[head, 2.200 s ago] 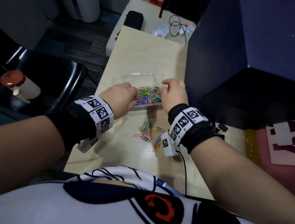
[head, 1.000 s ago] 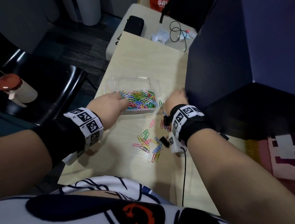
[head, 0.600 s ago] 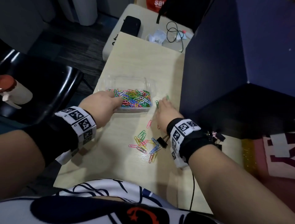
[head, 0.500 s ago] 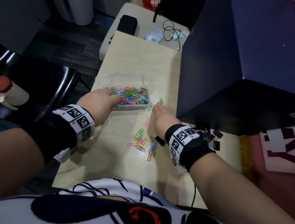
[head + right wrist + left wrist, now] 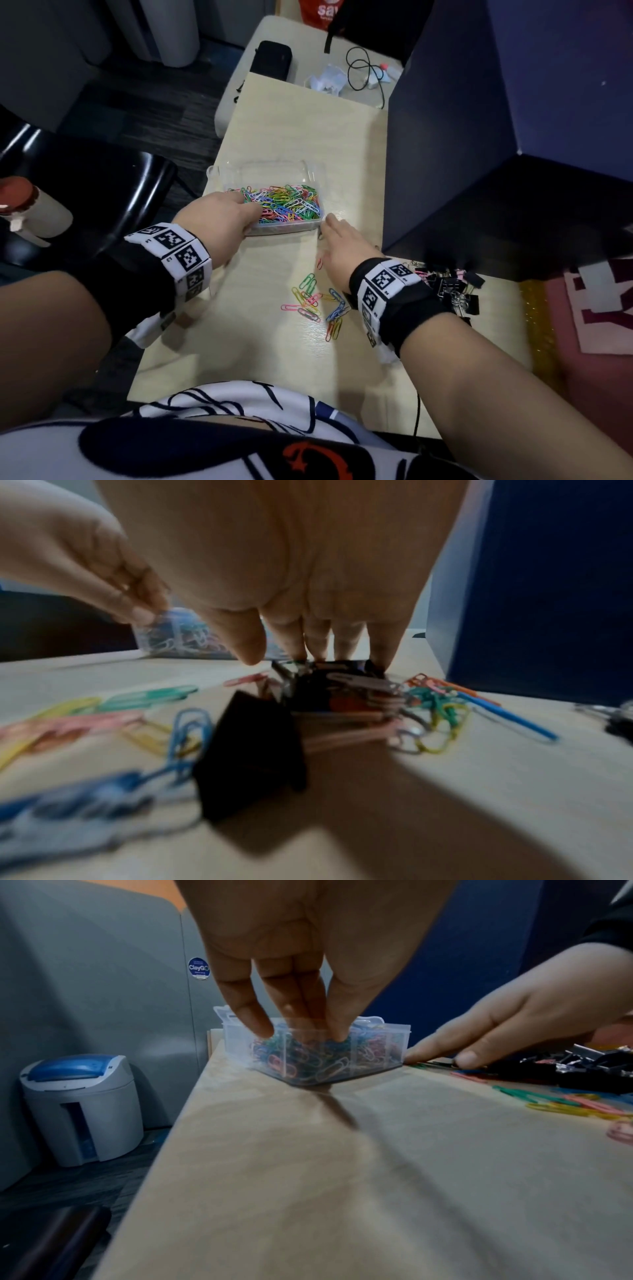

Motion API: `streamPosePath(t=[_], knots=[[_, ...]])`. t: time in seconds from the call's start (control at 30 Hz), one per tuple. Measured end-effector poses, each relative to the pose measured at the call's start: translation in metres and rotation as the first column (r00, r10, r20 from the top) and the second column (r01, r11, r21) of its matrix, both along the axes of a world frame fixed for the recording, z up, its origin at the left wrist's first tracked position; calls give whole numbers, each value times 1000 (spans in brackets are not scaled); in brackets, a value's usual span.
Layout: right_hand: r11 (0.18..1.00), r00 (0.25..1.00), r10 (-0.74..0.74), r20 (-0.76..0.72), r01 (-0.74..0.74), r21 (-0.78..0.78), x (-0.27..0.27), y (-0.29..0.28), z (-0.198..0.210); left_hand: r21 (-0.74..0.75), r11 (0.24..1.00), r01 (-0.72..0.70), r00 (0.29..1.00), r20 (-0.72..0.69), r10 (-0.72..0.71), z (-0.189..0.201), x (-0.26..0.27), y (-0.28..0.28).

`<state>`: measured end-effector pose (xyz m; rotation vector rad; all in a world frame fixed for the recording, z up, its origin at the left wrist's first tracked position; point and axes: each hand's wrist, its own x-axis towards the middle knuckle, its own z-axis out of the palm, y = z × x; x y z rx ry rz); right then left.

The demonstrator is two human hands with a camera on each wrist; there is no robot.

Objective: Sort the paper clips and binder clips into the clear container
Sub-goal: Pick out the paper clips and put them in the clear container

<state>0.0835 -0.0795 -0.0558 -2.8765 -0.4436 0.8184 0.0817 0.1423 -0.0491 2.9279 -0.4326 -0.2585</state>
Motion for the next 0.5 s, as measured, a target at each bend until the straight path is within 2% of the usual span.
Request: streamPosePath(t=[0.2, 0.37, 0.43, 0.5], knots=[[999, 999, 43, -2, -43, 23, -36, -16, -5, -36, 999, 5, 1000, 8, -5, 0, 0, -2], [995, 998, 43, 53, -48, 89, -62, -23, -6, -68, 997, 28, 1000, 1, -28, -1, 0, -15], [993, 995, -23, 97, 12, 115, -65, -25, -1, -77, 996, 44, 999, -8, -44, -1, -1, -23], [982, 970, -157, 185, 134, 134, -65, -32, 4, -84, 994, 67, 998, -5, -67, 0, -3, -30]])
